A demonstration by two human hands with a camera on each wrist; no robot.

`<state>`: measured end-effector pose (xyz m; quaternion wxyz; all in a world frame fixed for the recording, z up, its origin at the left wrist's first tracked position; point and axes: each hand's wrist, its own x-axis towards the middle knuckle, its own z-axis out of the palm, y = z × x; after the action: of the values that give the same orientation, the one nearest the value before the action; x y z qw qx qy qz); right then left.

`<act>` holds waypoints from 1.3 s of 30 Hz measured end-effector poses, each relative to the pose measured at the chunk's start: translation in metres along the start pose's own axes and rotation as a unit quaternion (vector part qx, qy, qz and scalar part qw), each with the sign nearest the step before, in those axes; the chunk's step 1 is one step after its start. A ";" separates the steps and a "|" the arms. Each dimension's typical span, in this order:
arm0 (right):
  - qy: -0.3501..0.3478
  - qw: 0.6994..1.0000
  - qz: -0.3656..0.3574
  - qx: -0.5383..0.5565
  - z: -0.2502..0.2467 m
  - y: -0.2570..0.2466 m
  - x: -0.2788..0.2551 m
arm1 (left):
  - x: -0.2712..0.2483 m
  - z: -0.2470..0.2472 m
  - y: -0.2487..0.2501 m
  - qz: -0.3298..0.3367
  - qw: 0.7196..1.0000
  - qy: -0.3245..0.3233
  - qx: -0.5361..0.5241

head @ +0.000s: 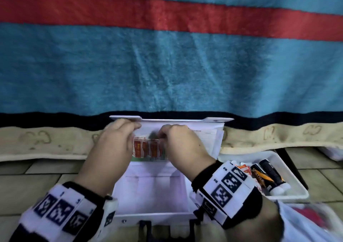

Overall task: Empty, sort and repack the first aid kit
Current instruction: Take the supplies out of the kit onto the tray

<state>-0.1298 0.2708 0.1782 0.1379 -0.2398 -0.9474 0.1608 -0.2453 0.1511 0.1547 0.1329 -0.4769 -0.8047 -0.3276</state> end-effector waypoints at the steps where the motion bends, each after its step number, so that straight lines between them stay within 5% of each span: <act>1: -0.005 1.000 0.005 -0.009 -0.002 -0.001 0.001 | 0.004 0.001 -0.002 0.004 1.000 -0.001 0.013; 12: -0.016 0.997 0.016 -0.079 0.004 -0.004 0.010 | 0.022 0.010 0.003 -0.083 0.991 -0.045 0.092; 20: 0.010 0.992 -0.059 -0.113 0.004 -0.004 0.007 | 0.022 0.010 0.021 -0.172 0.983 -0.045 0.054; 25: 0.018 0.993 -0.052 -0.103 0.001 -0.003 0.001 | 0.019 0.002 0.031 -0.095 0.977 -0.102 0.159; 30: 0.026 0.999 -0.021 -0.015 -0.002 -0.001 0.000 | 0.023 -0.010 0.040 -0.108 0.990 -0.059 0.071; 34: 0.070 0.993 0.037 0.087 -0.004 0.005 0.007 | 0.026 -0.014 0.034 -0.108 0.992 -0.028 0.051; 39: 0.182 0.970 0.014 0.162 -0.036 0.012 -0.011 | 0.022 -0.016 0.040 -0.071 0.997 -0.005 0.029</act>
<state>-0.1032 0.2845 0.2047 0.3433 -0.2525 -0.8641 0.2679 -0.2237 0.1691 0.1946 0.1190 -0.4160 -0.8464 -0.3106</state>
